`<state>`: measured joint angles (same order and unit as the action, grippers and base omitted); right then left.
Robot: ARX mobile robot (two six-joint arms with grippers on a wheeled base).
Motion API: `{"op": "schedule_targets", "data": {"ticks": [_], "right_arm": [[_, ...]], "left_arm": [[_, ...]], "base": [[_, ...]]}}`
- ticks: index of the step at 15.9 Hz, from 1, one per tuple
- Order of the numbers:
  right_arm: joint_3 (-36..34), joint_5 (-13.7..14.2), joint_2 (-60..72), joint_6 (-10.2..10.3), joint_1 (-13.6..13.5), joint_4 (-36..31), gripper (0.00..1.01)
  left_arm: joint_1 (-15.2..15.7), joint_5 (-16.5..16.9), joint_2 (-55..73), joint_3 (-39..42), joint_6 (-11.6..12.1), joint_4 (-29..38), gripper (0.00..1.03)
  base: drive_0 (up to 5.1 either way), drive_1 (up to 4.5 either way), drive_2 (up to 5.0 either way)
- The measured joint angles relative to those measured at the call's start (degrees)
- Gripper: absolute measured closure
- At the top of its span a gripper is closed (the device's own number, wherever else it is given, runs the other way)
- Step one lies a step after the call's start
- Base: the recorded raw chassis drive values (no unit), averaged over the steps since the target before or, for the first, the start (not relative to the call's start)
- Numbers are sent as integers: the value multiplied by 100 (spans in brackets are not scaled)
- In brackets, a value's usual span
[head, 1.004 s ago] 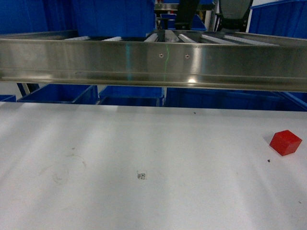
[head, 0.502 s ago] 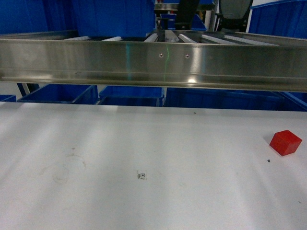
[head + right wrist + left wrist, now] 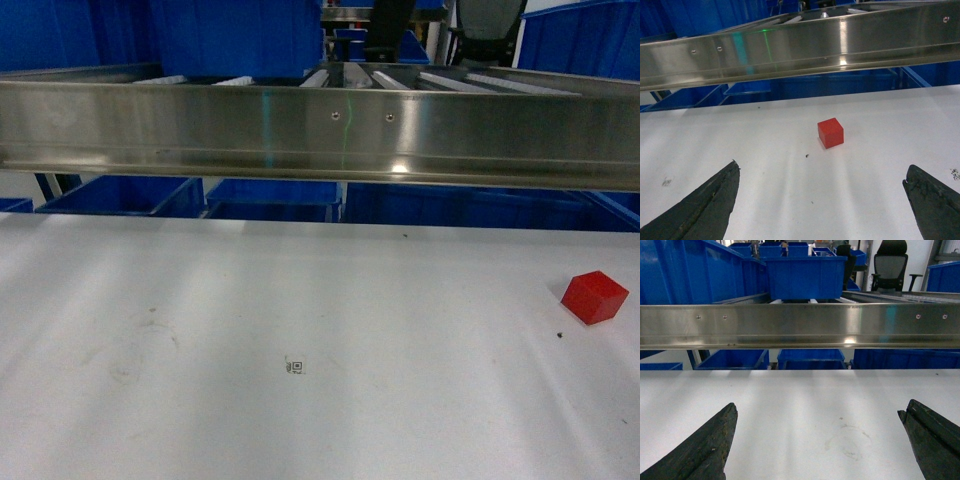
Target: Place magnetic block on left shelf second layer
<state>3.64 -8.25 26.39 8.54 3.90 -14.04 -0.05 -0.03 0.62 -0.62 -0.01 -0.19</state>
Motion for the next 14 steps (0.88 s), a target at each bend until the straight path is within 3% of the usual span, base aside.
{"op": "schedule_targets", "data": {"ticks": [2,3,4,6,13,14], "right_arm": [[911,-81,2286,87,-15,-1423,3],[1408,-61,3018,85,-28,-1668,3],[2583,79,4496,-37,-179,-1580,3],[3440,260,5751,-221,-236,-1585,3],[3423,280,5807,-280,-234,-1558,3],[3523,111,5869,-308,-240,-1322,3]], "left_arm": [[0,2,0,0,2,4,5],[0,2,0,0,0,0,5],[0,2,0,0,0,0,5],[0,0,0,0,0,2,5],[0,2,0,0,0,0,5],[0,2,0,0,0,0,5]], "base": [[0,0,0],[0,0,0],[0,0,0],[0,0,0],[0,0,0],[0,0,0]]}}
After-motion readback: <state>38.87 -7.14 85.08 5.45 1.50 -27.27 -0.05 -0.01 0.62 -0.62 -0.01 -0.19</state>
